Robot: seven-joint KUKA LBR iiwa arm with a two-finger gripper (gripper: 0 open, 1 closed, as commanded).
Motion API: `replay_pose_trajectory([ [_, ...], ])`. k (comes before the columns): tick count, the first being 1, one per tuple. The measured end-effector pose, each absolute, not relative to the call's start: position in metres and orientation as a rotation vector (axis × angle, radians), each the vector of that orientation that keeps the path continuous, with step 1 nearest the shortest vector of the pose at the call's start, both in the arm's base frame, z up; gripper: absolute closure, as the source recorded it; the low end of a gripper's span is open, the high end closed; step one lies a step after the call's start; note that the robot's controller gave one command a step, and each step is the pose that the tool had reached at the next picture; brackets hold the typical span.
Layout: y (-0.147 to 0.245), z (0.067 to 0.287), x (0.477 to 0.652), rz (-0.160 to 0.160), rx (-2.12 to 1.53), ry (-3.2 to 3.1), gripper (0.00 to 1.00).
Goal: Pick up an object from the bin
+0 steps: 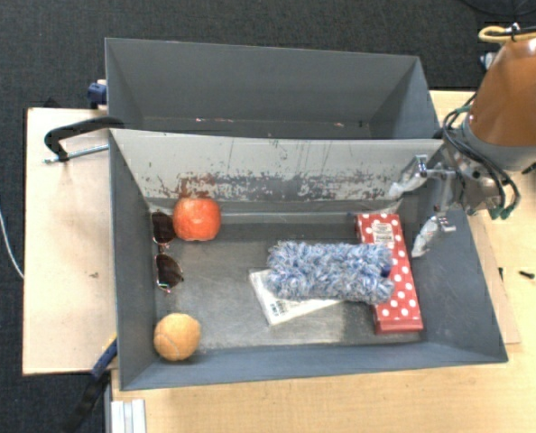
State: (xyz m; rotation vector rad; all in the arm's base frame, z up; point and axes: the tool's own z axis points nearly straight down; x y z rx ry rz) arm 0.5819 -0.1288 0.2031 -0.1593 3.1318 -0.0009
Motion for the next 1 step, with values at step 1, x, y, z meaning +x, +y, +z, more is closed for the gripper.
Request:
replay_pose_trajectory([
  [1, -0.1193, 0.1382, 0.5596, -0.001, -0.348, 3.116, 0.00],
])
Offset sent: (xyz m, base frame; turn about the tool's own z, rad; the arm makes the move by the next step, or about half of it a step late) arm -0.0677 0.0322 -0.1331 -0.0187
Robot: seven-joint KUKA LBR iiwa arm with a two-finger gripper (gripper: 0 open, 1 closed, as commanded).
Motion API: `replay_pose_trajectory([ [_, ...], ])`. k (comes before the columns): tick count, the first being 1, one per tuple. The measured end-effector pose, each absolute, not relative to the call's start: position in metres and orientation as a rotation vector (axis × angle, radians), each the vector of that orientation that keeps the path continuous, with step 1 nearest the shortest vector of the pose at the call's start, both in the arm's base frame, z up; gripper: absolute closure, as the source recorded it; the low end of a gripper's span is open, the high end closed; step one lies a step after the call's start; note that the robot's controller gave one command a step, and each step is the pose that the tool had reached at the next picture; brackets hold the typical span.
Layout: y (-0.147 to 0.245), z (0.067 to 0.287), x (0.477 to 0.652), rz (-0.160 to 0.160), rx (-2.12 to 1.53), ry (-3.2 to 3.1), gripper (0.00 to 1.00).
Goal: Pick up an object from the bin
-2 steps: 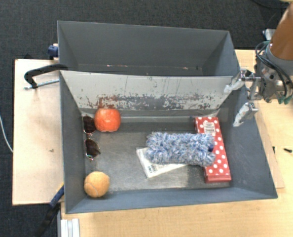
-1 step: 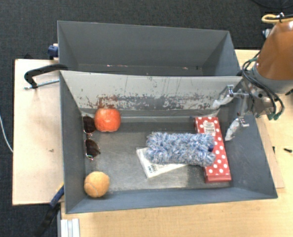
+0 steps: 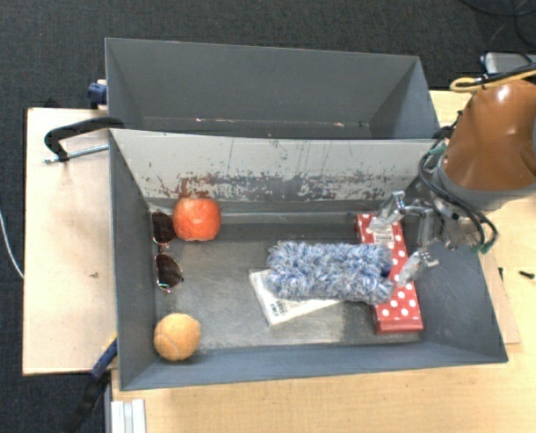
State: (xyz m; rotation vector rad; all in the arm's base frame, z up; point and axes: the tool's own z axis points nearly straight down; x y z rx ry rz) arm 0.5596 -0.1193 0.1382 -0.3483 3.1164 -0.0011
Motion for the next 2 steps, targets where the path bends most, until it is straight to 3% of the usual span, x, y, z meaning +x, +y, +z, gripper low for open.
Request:
replay_pose_trajectory([
  [1, -0.1056, 0.0970, 0.5335, 0.003, -0.283, 3.122, 0.00],
  [2, -0.1006, 0.0986, 0.5364, 0.002, -0.230, 3.120, 0.00],
])
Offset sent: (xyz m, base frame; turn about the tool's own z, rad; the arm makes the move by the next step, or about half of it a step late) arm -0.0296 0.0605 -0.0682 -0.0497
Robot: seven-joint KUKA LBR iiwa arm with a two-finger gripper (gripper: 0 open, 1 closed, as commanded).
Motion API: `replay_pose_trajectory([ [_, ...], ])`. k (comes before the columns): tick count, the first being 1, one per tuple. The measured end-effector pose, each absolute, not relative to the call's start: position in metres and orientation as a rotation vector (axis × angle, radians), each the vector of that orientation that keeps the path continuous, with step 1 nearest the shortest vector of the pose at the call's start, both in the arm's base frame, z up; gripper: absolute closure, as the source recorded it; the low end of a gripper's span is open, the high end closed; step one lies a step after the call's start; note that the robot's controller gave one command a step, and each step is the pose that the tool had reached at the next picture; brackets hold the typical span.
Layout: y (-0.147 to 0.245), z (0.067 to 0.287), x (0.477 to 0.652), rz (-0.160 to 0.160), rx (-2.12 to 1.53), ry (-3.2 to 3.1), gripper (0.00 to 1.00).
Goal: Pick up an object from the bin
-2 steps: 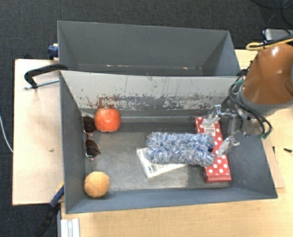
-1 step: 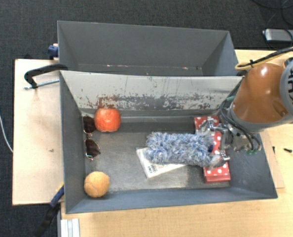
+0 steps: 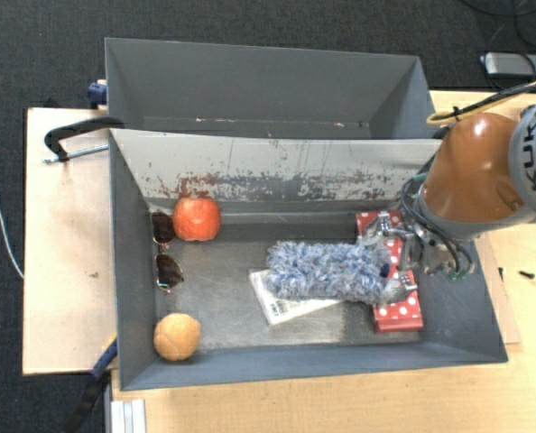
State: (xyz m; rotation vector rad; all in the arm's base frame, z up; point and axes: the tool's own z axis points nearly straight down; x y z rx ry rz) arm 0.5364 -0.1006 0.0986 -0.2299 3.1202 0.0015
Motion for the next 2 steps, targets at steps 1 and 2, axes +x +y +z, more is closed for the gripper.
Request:
replay_pose_trajectory([
  [1, -0.0462, 0.0814, 0.5359, -0.020, -0.627, 3.049, 1.00],
  [2, -0.0462, 0.0814, 0.5358, -0.020, -0.628, 3.049, 1.00],
])
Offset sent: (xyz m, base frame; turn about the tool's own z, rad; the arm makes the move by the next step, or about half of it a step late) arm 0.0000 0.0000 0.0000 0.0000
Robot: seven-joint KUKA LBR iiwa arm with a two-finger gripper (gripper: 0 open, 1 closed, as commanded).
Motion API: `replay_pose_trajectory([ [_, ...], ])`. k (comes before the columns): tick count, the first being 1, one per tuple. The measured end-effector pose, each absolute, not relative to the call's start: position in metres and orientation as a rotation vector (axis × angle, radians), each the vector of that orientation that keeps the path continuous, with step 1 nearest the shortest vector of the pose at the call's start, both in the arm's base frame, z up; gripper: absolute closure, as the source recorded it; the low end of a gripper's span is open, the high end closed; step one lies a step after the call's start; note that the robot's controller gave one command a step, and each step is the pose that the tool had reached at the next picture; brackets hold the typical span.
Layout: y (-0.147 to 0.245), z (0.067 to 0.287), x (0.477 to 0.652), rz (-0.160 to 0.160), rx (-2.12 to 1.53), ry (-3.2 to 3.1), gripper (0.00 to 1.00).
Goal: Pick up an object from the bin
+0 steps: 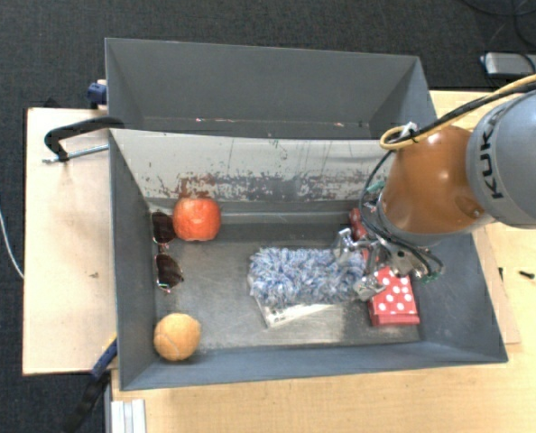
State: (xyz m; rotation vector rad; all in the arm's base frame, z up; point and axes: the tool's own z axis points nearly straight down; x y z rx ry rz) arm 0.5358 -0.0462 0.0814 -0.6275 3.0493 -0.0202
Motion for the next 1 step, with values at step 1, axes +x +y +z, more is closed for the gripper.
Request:
replay_pose_trajectory([
  [1, -0.0379, 0.2677, 0.5414, -0.004, -0.707, 3.048, 1.00],
])
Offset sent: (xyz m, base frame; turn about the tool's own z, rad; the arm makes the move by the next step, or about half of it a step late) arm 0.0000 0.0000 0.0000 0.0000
